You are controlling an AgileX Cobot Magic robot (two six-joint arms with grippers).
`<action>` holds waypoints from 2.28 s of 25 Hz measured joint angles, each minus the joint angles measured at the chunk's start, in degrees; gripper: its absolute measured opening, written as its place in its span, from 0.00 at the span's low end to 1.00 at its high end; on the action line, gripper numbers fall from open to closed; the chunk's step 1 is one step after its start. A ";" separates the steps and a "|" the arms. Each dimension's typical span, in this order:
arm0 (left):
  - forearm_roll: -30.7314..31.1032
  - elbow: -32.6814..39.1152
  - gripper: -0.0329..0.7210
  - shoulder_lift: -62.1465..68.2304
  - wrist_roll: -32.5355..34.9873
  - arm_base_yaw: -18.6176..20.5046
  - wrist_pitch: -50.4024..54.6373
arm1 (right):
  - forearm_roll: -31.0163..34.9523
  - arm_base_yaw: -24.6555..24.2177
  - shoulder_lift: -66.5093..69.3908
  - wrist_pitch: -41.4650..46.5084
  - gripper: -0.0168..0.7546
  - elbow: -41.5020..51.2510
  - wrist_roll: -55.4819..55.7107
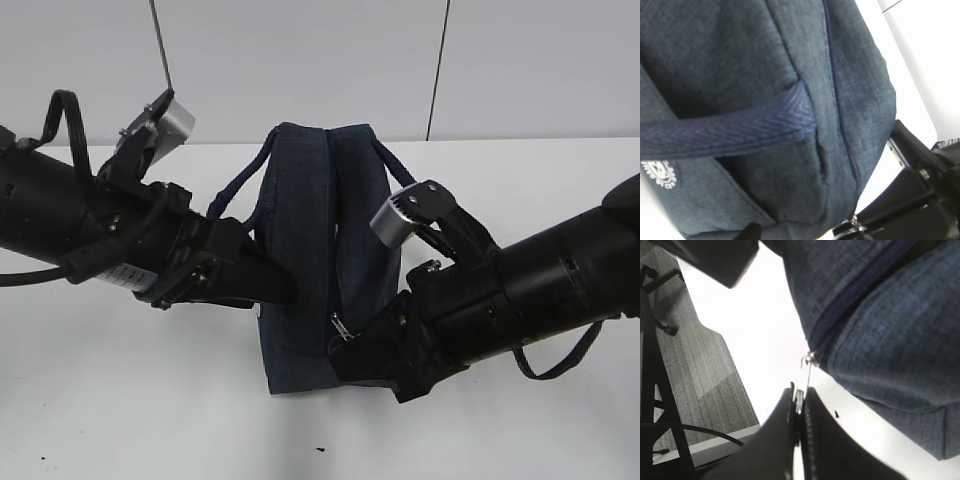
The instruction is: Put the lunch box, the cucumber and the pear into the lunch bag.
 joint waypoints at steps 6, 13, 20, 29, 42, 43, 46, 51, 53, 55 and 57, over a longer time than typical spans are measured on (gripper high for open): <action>-0.47 0.00 0.47 0.00 0.00 0.00 0.25 | -8.00 0.00 0.01 0.45 0.03 -4.36 8.37; -0.58 0.00 0.46 0.00 0.13 0.00 1.46 | -15.96 0.00 0.01 3.92 0.03 -10.04 16.87; -3.13 0.00 0.49 0.00 3.70 0.00 1.52 | -24.39 0.00 0.01 6.80 0.03 -15.68 24.86; -3.65 0.00 0.64 0.00 4.97 0.00 1.58 | -32.44 0.00 -0.12 10.24 0.03 -22.50 32.45; -4.73 0.00 0.63 3.68 4.97 0.00 1.58 | -33.68 0.00 -0.12 10.47 0.03 -24.29 33.11; -5.21 0.00 0.63 4.35 4.97 0.00 1.66 | -33.68 0.00 -0.12 10.22 0.03 -24.29 33.11; -5.82 0.00 0.62 5.50 4.97 0.00 2.06 | -33.68 0.00 -0.12 8.77 0.03 -24.29 33.11; -6.30 0.00 0.61 5.57 4.97 0.00 2.00 | -33.68 0.00 -0.12 7.24 0.03 -24.29 33.11; -6.43 0.00 0.61 5.57 4.97 0.00 1.35 | -33.68 0.00 -0.12 6.71 0.03 -24.56 33.11; -6.47 0.00 0.59 5.57 4.97 0.00 0.01 | -33.68 0.00 -0.12 6.58 0.03 -25.27 33.11; -6.54 0.00 0.55 5.57 4.97 0.00 -1.07 | -33.68 0.00 -0.12 6.49 0.03 -26.24 33.11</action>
